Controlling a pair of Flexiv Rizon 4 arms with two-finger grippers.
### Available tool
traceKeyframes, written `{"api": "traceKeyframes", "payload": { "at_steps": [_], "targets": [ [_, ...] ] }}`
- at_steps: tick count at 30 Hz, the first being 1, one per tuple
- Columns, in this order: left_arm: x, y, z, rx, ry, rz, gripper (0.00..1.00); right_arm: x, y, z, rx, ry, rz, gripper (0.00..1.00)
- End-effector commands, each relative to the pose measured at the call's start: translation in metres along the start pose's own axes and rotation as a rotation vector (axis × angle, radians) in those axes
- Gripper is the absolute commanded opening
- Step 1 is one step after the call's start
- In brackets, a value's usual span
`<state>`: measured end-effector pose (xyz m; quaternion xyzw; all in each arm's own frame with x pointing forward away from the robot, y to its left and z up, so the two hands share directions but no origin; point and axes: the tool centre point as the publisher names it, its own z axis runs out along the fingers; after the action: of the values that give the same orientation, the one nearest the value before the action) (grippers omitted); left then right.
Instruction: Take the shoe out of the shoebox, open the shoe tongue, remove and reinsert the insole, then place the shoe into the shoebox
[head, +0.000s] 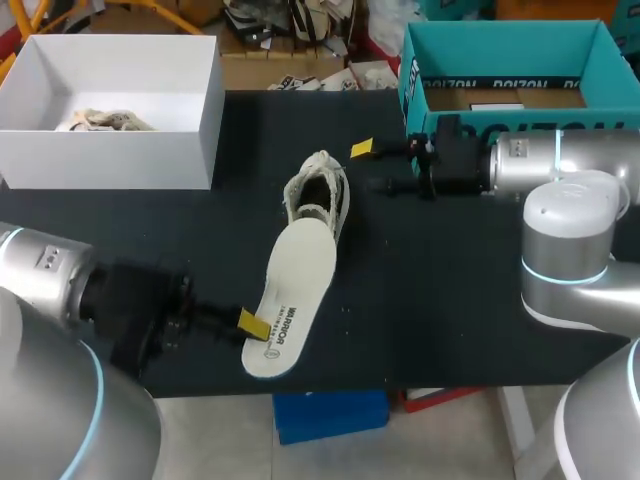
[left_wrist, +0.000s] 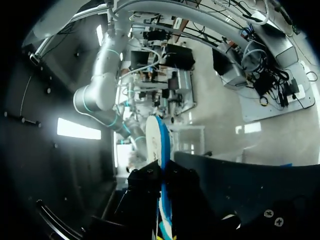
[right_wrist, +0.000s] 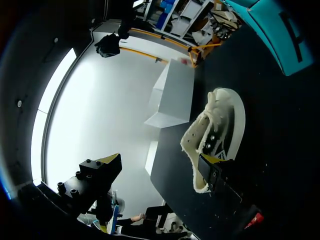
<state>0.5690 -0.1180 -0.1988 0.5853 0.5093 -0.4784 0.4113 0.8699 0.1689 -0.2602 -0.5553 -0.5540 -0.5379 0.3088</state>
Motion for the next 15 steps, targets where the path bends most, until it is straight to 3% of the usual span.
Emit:
{"api": "traceKeyframes", "payload": {
  "at_steps": [1,9,12,15],
  "targets": [
    [0.006,-0.004,0.002,-0.029,-0.033,0.005,0.00,0.000,-0.001,0.001,-0.004,-0.002,0.000,1.00],
    [0.006,-0.004,0.002,-0.029,-0.033,0.005,0.00,0.000,-0.001,0.001,-0.004,-0.002,0.000,1.00],
    [0.001,-0.010,0.013,-0.020,-0.041,0.087,0.00,0.000,-0.001,0.001,-0.004,-0.002,0.000,1.00],
    [0.011,-0.007,0.022,-0.003,0.003,0.136,0.00,0.000,-0.001,0.001,-0.004,-0.002,0.000,1.00]
  ]
}}
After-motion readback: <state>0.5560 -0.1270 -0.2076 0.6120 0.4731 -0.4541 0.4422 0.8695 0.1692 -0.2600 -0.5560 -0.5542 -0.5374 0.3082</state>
